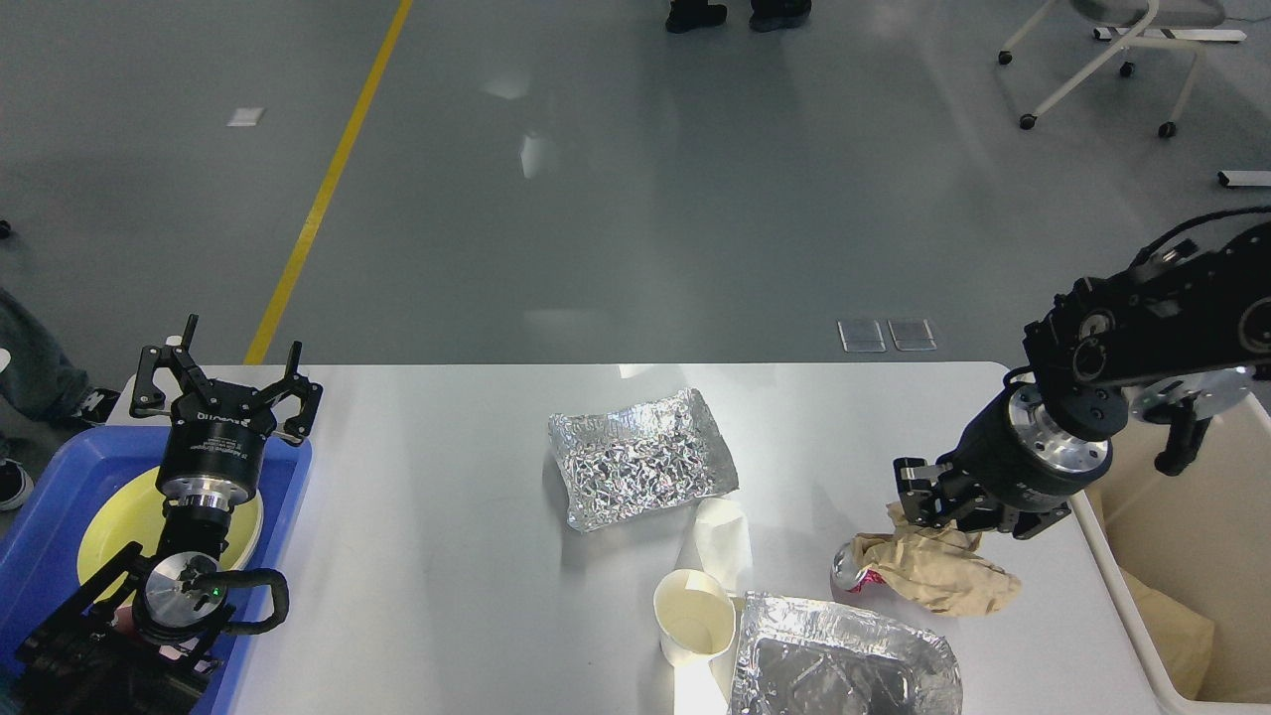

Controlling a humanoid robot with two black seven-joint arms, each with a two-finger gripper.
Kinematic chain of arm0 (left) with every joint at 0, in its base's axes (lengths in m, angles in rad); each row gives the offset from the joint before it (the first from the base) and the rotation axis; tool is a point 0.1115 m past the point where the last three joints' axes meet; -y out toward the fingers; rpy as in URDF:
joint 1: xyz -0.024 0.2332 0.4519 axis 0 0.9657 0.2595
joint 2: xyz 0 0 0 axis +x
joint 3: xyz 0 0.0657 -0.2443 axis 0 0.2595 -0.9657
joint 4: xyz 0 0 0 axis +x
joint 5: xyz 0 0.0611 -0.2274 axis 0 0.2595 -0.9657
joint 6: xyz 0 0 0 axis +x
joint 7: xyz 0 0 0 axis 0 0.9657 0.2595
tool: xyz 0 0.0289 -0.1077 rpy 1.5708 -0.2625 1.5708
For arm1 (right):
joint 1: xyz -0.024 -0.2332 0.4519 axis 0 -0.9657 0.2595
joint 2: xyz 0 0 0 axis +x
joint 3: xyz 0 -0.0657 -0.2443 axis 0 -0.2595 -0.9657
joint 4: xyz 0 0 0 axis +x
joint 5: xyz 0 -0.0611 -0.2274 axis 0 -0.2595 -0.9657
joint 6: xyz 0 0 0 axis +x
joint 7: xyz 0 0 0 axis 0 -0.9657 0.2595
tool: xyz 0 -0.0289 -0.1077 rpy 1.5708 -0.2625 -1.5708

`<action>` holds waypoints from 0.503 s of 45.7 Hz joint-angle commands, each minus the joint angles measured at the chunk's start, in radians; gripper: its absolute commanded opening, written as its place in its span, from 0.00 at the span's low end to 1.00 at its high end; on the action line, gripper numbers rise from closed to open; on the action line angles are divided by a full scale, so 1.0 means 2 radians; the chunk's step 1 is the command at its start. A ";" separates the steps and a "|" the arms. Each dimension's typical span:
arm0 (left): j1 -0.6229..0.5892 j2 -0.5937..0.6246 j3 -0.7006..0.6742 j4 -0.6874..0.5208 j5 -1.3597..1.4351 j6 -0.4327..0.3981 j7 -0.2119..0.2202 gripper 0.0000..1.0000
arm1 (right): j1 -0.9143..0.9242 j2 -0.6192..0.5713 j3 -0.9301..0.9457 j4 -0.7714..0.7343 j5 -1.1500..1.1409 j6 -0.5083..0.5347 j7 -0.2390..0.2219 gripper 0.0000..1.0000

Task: Tidy desktop
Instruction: 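Carry the food scraps into the white bin and release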

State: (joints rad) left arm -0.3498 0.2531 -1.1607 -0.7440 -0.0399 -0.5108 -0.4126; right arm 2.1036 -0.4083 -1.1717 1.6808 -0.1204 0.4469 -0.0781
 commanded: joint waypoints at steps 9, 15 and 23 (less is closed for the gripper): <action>0.000 0.000 0.000 0.000 0.000 0.000 0.000 0.97 | 0.096 -0.017 -0.079 0.014 0.003 -0.003 0.000 0.00; 0.000 0.000 0.001 0.000 0.000 0.000 0.000 0.97 | 0.095 -0.017 -0.080 0.012 0.005 -0.012 0.000 0.00; 0.000 0.000 0.000 0.000 0.000 0.000 0.000 0.97 | 0.093 -0.018 -0.085 0.006 0.021 -0.013 0.000 0.00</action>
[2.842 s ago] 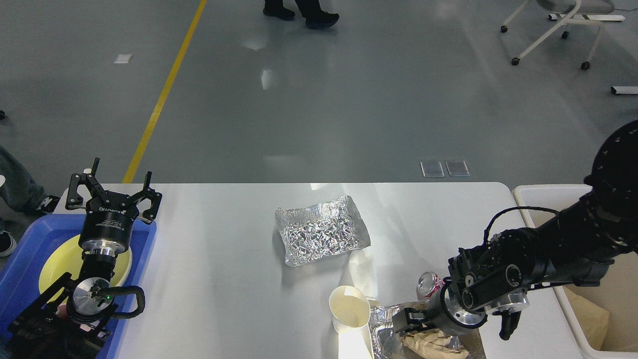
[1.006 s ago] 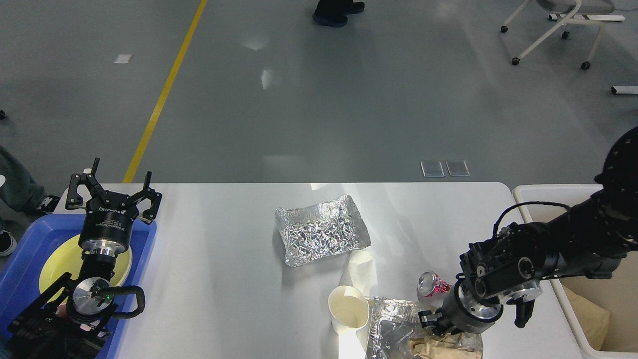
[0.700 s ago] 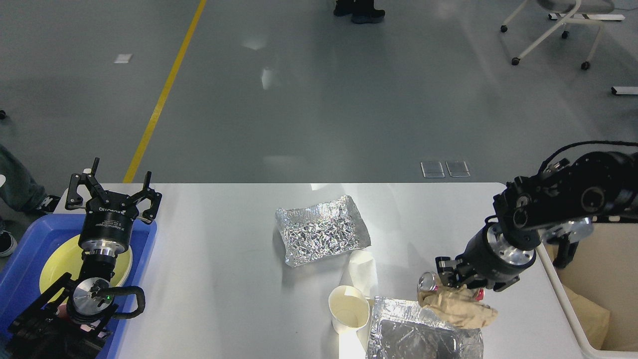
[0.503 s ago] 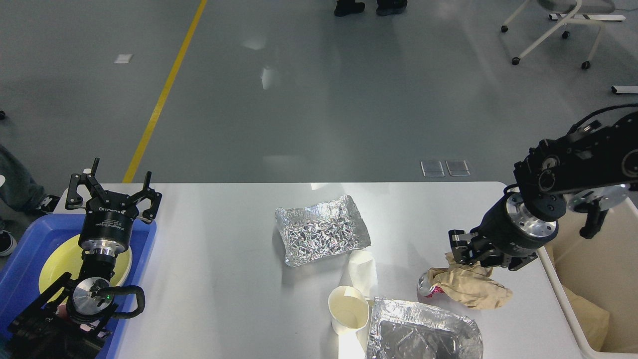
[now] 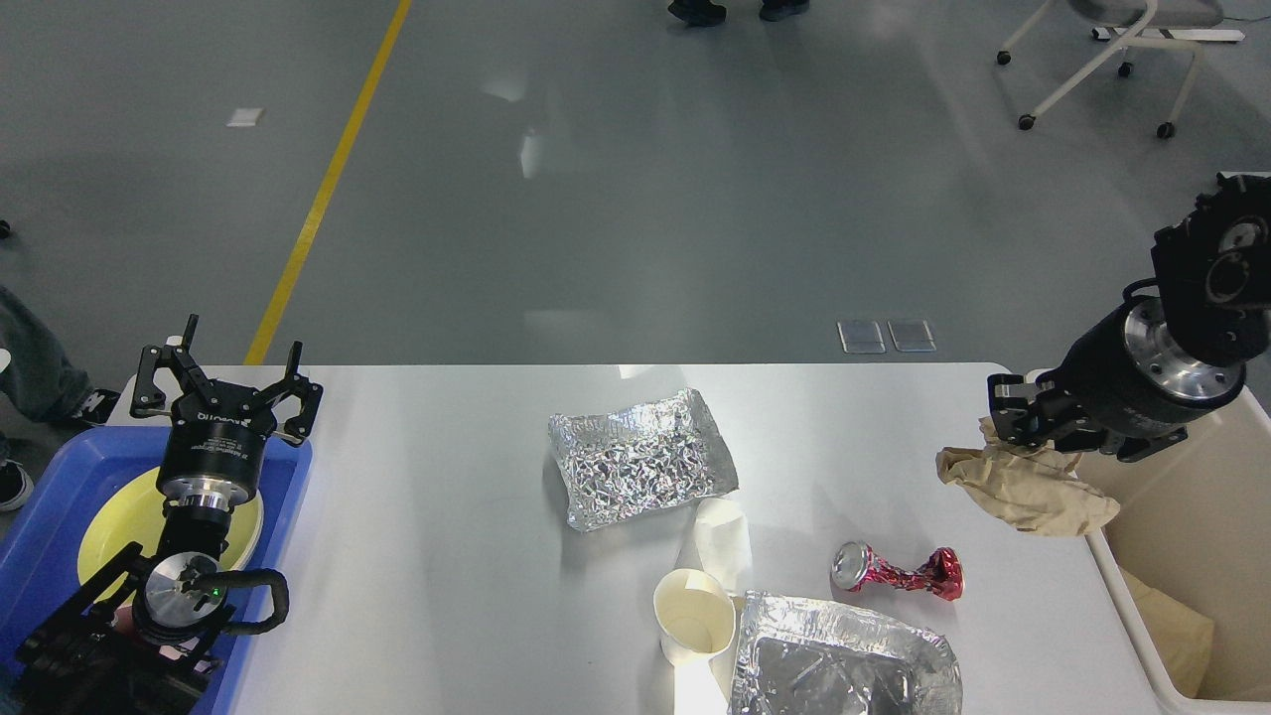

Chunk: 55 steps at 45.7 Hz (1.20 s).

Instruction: Tidy desktop

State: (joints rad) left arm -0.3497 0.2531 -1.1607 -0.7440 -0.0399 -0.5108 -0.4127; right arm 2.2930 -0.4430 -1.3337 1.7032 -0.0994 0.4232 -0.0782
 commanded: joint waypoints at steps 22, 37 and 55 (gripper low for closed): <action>0.001 0.000 0.001 0.000 0.000 0.000 -0.001 0.97 | -0.264 -0.127 0.006 -0.273 0.011 -0.085 0.001 0.00; 0.001 0.000 0.001 0.000 0.000 0.000 -0.001 0.97 | -0.547 -0.135 0.183 -0.487 0.010 -0.161 0.002 0.00; 0.001 0.000 0.000 0.000 0.000 0.000 -0.001 0.97 | -0.797 -0.003 0.359 -0.738 0.010 -0.247 0.001 0.00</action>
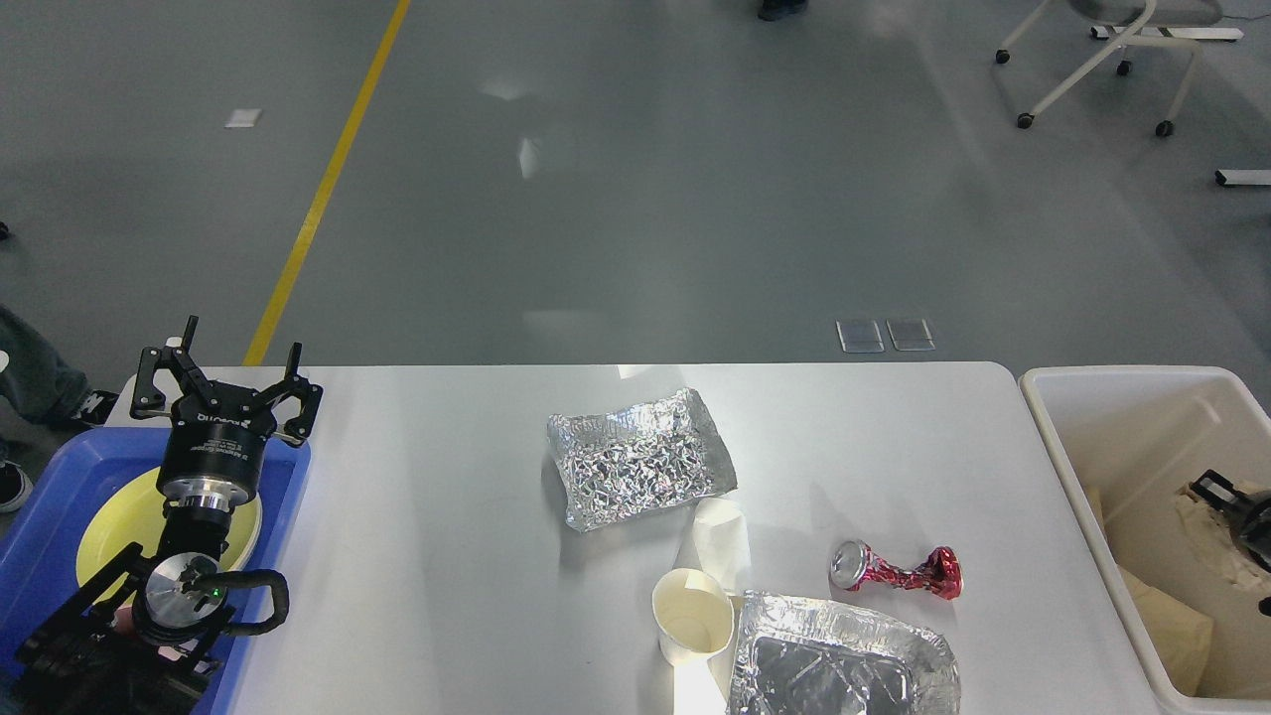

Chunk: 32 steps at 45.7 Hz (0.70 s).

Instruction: Tidy desktop

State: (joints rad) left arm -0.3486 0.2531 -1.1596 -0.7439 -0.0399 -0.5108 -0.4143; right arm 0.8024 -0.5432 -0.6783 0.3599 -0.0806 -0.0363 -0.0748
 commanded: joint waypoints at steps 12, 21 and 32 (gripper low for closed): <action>-0.001 0.000 0.000 0.000 0.000 0.000 0.000 0.97 | -0.103 0.093 0.050 -0.116 0.001 -0.066 -0.002 0.00; -0.001 0.000 0.000 0.000 0.000 0.000 0.000 0.97 | -0.105 0.094 0.050 -0.116 0.001 -0.067 -0.002 0.00; -0.001 0.000 0.000 0.000 0.000 0.000 0.000 0.97 | -0.110 0.094 0.050 -0.114 0.001 -0.067 -0.002 0.00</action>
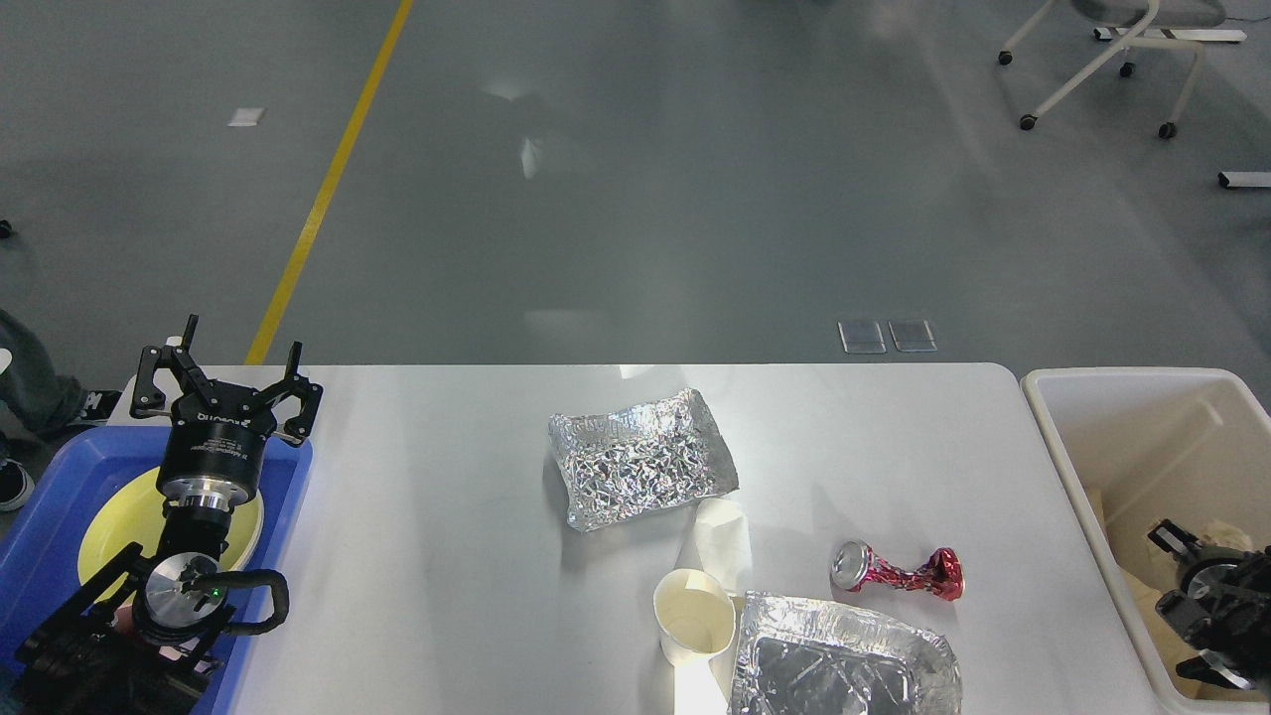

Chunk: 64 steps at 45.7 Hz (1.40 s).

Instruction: Tidy desktop

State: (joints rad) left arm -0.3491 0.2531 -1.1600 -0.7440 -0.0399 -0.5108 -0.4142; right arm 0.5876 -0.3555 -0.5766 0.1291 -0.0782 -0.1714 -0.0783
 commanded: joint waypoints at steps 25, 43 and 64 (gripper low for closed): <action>0.000 0.000 -0.001 0.000 0.000 0.000 0.000 0.97 | -0.006 -0.002 -0.004 0.009 -0.008 -0.023 0.004 1.00; 0.000 0.000 0.000 0.000 0.000 0.000 0.000 0.97 | 0.024 -0.013 -0.009 0.053 -0.011 -0.016 0.004 1.00; 0.000 0.000 0.000 0.000 0.000 0.000 0.001 0.97 | 0.316 -0.145 -0.153 0.325 -0.175 0.143 0.000 1.00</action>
State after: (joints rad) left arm -0.3498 0.2531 -1.1600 -0.7440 -0.0398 -0.5108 -0.4141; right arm 1.0242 -0.6139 -0.7394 0.6553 -0.4229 0.0193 -0.0783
